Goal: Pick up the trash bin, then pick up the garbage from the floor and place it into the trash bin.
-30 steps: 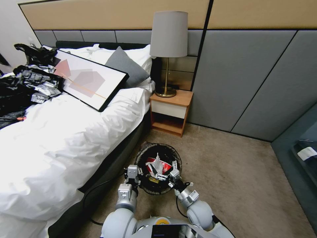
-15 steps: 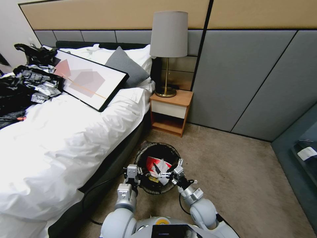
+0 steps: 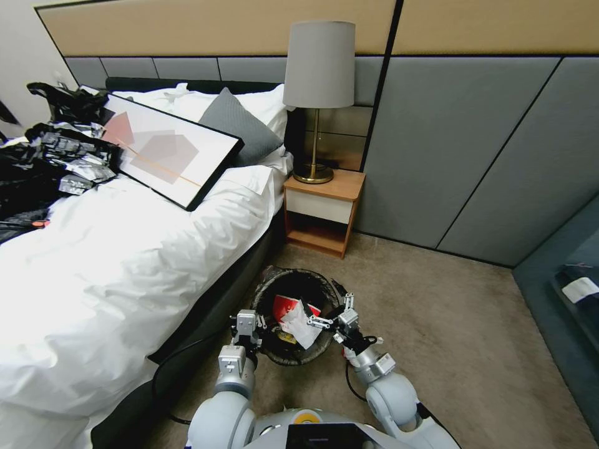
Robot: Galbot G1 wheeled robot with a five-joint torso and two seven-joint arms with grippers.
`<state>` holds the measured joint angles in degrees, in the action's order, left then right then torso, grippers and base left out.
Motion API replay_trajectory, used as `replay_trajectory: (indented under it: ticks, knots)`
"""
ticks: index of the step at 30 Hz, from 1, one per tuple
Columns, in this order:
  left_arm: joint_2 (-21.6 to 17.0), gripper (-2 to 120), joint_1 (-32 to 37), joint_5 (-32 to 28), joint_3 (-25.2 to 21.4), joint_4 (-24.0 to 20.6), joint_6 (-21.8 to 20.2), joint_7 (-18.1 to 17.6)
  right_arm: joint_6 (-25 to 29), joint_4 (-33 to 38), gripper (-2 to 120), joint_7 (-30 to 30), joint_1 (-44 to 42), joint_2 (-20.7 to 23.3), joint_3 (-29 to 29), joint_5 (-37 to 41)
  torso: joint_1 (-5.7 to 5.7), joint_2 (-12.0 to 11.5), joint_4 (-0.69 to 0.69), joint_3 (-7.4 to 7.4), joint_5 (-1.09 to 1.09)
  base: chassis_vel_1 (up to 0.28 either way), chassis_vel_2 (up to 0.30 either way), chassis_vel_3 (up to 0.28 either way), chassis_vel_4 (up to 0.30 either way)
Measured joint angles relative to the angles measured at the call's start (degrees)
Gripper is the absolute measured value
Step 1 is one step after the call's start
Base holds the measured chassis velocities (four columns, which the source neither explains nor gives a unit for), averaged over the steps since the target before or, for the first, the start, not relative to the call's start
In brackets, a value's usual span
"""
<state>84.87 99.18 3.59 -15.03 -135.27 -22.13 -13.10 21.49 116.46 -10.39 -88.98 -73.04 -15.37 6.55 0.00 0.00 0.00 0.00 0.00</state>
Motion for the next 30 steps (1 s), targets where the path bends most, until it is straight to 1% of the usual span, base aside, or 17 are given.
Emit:
replay_trajectory:
  ticks: [5, 6, 8, 9, 13, 14, 17, 18, 20, 24, 30]
  knots:
    - [-0.04, 0, 0.02, -0.36, -0.52, -0.09, 0.00, -0.07, 0.81, 0.44, 100, 0.44, -0.55, -0.31, -0.92, 0.15, 0.00, 0.00, 0.01, 0.00, 0.00, 0.000, 0.000, 0.000, 0.000]
    - [-0.04, 0, 0.02, -0.45, -0.79, 0.02, 0.05, -0.13, 1.16, 1.48, 100, 1.04, -1.35, -0.55, -1.50, 0.07, 0.00, 0.00, 0.01, 0.00, 0.01, 0.000, 0.000, 0.000, 0.000]
    - [-0.04, 0, 0.03, -0.59, -1.09, 0.30, 0.13, -0.27, 1.27, 4.30, 100, 4.40, -3.82, -1.18, -2.82, -1.77, 0.00, 0.00, 0.00, 0.00, 0.00, 0.000, 0.000, 0.000, 0.000]
    - [-0.04, 0, 0.03, -0.59, -1.09, 0.30, 0.13, -0.27, 1.27, 4.30, 100, 4.40, -3.82, -1.18, -2.82, -1.77, 0.00, 0.00, 0.00, 0.00, 0.00, 0.000, 0.000, 0.000, 0.000]
    - [0.15, 0, -0.10, -0.91, -1.45, 0.42, 0.15, -0.34, 1.44, 9.66, 100, 14.64, -10.40, -3.55, -6.25, -8.23, 0.00, 0.00, 0.00, 0.00, 0.01, 0.000, 0.000, 0.000, 0.000]
    - [0.15, 0, -0.10, -0.91, -1.45, 0.42, 0.15, -0.34, 1.44, 9.66, 100, 14.64, -10.40, -3.55, -6.25, -8.23, 0.00, 0.00, 0.00, 0.00, 0.01, 0.000, 0.000, 0.000, 0.000]
    - [0.28, 0, -0.21, -1.02, -1.62, 0.50, 0.17, -0.38, 2.79, 11.83, 100, 18.16, -16.38, -5.75, -8.47, -9.33, 0.00, 0.00, -0.01, 0.00, -0.01, 0.000, 0.000, 0.000, 0.000]
    - [0.28, 0, -0.21, -1.02, -1.62, 0.50, 0.17, -0.38, 2.79, 11.83, 100, 18.16, -16.38, -5.75, -8.47, -9.33, 0.00, 0.00, -0.01, 0.00, -0.01, 0.000, 0.000, 0.000, 0.000]
    - [0.30, 0, -0.27, -1.09, -1.61, 0.58, 0.19, -0.39, 5.55, 11.56, 100, 19.16, -19.31, -7.68, -9.68, -9.35, 0.00, 0.00, 0.00, 0.00, -0.01, 0.000, 0.000, 0.000, 0.000]
    - [0.25, 0, -0.33, -1.14, -1.58, 0.58, 0.20, -0.40, 7.32, 9.93, 100, 19.80, -20.34, -8.94, -10.26, -9.42, 0.00, 0.00, 0.01, 0.00, 0.00, 0.000, 0.000, 0.000, 0.000]
    - [0.03, 0, -0.31, -1.33, -1.76, 0.42, 0.20, -0.43, 7.54, 8.63, 100, 19.94, -20.25, -9.52, -10.32, -9.11, 0.00, 0.00, 0.01, 0.00, 0.00, 0.000, 0.000, 0.000, 0.000]
